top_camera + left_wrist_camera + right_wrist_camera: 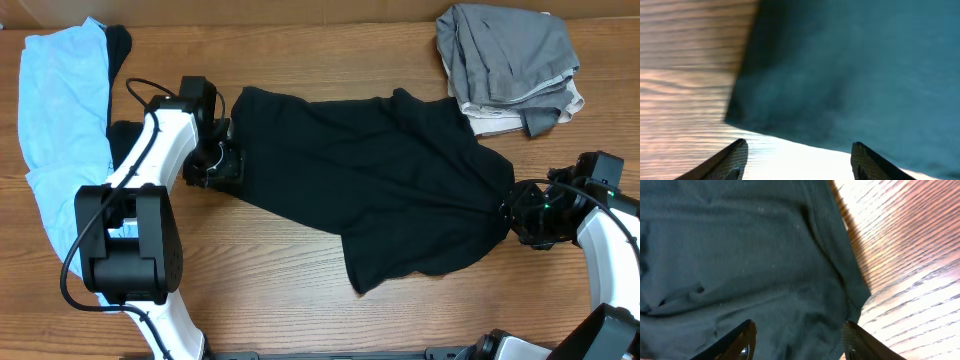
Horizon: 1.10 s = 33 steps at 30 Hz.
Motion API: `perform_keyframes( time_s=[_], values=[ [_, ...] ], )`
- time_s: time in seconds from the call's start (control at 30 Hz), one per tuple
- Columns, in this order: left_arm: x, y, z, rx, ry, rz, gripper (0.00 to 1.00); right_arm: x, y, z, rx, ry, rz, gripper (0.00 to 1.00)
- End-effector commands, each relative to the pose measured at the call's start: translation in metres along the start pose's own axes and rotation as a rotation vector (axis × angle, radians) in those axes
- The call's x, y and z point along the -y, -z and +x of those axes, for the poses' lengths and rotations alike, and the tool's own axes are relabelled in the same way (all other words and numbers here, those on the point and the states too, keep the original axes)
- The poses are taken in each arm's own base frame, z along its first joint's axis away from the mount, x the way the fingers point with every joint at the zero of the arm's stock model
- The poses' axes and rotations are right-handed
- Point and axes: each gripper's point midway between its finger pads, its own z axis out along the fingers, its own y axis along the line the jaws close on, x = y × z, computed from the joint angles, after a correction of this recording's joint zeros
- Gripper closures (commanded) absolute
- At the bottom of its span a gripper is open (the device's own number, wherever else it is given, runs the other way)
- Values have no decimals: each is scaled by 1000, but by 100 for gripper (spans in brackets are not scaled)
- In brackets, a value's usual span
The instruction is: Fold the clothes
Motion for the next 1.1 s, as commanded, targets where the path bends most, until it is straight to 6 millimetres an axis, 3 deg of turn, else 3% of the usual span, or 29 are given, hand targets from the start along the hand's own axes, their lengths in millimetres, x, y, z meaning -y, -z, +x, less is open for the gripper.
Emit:
perform_keyframes(
  time_s=[0.0, 0.23, 0.37, 0.5, 0.6, 0.7, 0.8, 0.9, 1.07],
  values=[
    [-16, -6, 1, 14, 35, -94, 30, -16, 5, -3, 11, 47, -35, 42],
    [-13, -27, 0, 57, 82, -65, 31, -38, -3, 10, -17, 126, -47, 41],
    [-8, -32, 0, 62, 100, -38, 37, -45, -5, 16, -29, 108, -51, 41],
    [-1, -32, -1, 66, 103, 5, 53, -52, -8, 23, -47, 115, -51, 41],
    [1, -32, -3, 72, 113, 16, 70, -59, -10, 29, -60, 138, -53, 41],
    [1, -32, -4, 75, 113, 17, 96, -67, -13, 35, -68, 156, -60, 41],
    [1, -31, -5, 79, 112, 18, 96, -75, -14, 41, -82, 186, -73, 42],
    [5, -23, -8, 79, 112, 32, 96, -78, -12, 46, -84, 197, -77, 44],
    [11, 21, -22, 97, 108, 46, 96, -85, 10, 52, -51, 207, -119, 47]
  ],
)
